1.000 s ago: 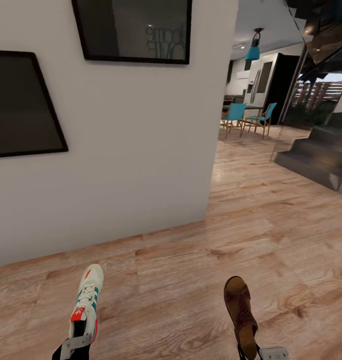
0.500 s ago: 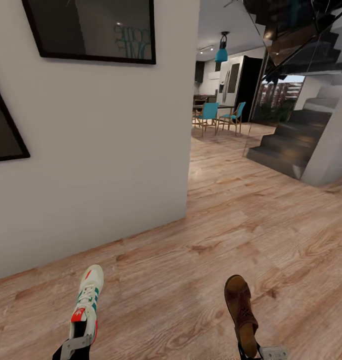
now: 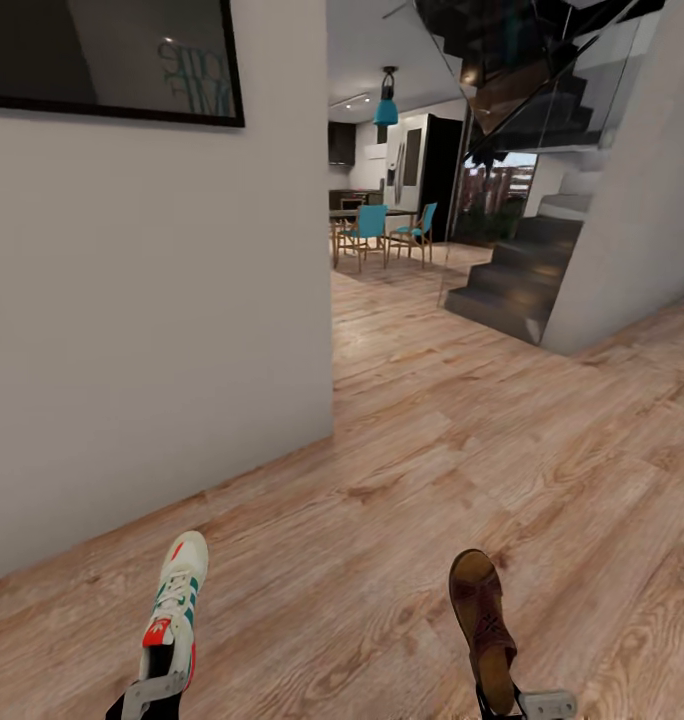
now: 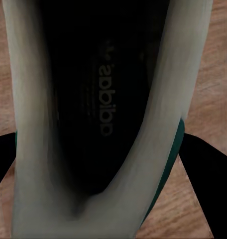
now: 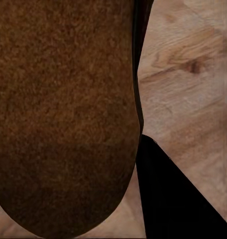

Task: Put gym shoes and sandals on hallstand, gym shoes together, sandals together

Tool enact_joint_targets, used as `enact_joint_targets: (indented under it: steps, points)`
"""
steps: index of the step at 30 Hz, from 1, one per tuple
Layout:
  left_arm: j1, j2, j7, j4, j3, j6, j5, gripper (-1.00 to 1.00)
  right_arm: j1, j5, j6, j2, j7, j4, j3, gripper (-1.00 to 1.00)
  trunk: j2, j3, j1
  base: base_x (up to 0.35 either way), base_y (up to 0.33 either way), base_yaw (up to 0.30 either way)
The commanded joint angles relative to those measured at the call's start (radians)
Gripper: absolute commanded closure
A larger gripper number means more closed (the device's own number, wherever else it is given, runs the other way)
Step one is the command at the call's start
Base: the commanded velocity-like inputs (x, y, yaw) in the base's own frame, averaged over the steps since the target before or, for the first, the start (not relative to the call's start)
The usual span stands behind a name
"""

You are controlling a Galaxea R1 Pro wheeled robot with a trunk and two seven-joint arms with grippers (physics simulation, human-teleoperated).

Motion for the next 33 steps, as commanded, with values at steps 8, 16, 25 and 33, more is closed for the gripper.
enact_joint_targets:
  steps: [8, 16, 25, 33]
  points:
    - [-0.001, -0.001, -0.006, 0.000, 0.009, -0.004, -0.010, 1.00, -0.001, 0.002, -0.003, 0.000, 0.009, 0.002, -0.010, 1.00, 0.000, -0.001, 0.000, 0.000, 0.000, -0.266]
    - [-0.001, -0.001, -0.006, 0.000, 0.009, -0.004, -0.010, 1.00, -0.001, 0.002, -0.003, 0.000, 0.010, 0.003, -0.010, 1.00, 0.000, -0.001, 0.000, 0.000, 0.000, -0.277]
    - [-0.001, -0.001, -0.006, 0.000, 0.009, -0.004, -0.009, 1.00, -0.001, 0.002, -0.003, 0.000, 0.010, 0.002, -0.010, 1.00, 0.000, -0.001, 0.000, 0.000, 0.000, -0.277]
    - [-0.001, -0.001, -0.006, 0.000, 0.009, -0.004, -0.009, 1.00, -0.001, 0.002, -0.003, 0.000, 0.010, 0.003, -0.010, 1.00, 0.000, -0.001, 0.000, 0.000, 0.000, -0.277]
